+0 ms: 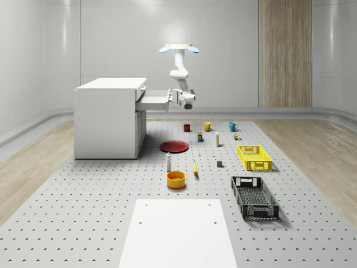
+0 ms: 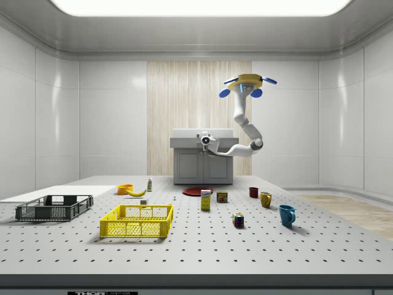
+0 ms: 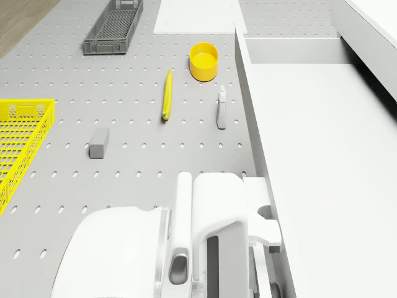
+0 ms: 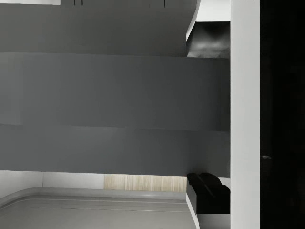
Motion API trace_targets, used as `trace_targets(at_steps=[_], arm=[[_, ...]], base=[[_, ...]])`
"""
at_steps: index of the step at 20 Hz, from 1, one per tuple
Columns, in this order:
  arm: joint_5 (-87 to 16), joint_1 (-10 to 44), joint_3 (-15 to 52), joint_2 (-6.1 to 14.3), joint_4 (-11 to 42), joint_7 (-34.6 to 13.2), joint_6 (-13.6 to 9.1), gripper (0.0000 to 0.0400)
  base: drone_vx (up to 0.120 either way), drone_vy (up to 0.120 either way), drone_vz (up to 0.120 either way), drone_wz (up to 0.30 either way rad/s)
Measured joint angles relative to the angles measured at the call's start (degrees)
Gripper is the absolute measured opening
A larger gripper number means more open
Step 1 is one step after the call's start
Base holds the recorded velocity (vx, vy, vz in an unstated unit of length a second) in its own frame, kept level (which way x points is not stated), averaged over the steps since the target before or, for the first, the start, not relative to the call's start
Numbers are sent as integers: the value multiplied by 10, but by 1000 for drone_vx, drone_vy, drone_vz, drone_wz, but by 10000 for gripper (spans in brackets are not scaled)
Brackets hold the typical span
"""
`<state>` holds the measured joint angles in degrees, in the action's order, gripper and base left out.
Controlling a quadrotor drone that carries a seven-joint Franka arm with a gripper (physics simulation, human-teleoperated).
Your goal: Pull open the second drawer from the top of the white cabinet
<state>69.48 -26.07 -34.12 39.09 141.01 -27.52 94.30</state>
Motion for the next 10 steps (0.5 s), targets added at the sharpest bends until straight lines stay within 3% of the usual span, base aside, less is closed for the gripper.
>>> trace_targets(at_steps=[3,10], arm=[[-1,-4,0,5,-2,-12,3,316],[-4,-14,-4,13,-3,-24,11,303]], base=[[0,107,0,0],[0,0,0,0]])
